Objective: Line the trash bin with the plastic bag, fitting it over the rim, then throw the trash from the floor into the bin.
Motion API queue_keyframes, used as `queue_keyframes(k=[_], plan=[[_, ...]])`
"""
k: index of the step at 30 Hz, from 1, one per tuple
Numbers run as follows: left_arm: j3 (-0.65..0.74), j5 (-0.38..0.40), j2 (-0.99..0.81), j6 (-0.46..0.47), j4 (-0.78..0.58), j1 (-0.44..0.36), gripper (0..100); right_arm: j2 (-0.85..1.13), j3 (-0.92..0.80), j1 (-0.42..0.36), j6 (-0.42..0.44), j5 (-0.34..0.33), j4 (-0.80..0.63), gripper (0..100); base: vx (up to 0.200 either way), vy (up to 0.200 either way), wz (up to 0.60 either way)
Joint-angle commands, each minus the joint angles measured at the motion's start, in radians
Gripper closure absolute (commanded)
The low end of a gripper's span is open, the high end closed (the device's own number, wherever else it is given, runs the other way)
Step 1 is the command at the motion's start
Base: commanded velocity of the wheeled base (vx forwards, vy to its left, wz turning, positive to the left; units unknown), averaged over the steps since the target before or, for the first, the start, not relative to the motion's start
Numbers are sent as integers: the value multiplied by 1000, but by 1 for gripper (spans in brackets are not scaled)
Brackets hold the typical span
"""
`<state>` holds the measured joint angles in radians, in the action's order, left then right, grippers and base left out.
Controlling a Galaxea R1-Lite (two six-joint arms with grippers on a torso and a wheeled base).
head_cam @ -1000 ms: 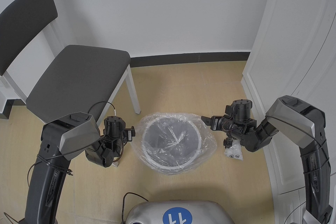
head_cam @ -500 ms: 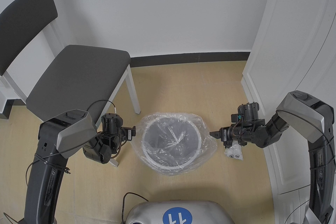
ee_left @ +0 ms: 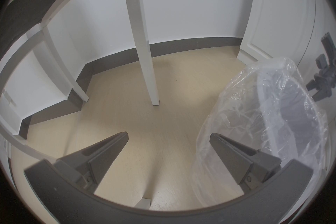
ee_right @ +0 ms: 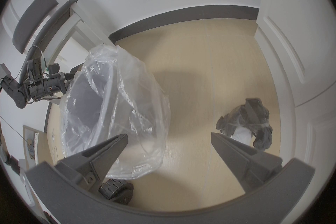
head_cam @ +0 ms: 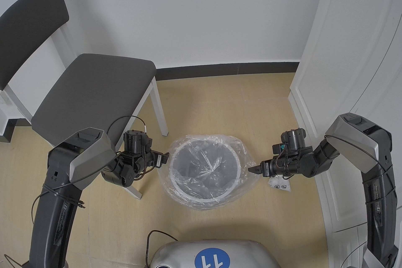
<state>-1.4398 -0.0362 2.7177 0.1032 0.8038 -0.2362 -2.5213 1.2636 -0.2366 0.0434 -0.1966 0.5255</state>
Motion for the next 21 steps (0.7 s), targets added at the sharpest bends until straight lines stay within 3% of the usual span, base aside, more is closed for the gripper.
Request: queue_keyframes(k=[1, 9, 14, 21], plan=[[-96, 16, 37, 38, -69, 34, 0, -83, 158, 0, -42, -14, -82, 0, 0, 0, 0], [-257, 38, 117, 73, -187, 57, 0, -189, 467, 6, -108, -6, -354, 0, 0, 0, 0], [-287, 38, 143, 78, -204, 64, 0, -258, 639, 8, -140, 0, -510, 0, 0, 0, 0], [-287, 38, 148, 79, -201, 64, 0, -312, 718, 14, -232, 59, -561, 0, 0, 0, 0]])
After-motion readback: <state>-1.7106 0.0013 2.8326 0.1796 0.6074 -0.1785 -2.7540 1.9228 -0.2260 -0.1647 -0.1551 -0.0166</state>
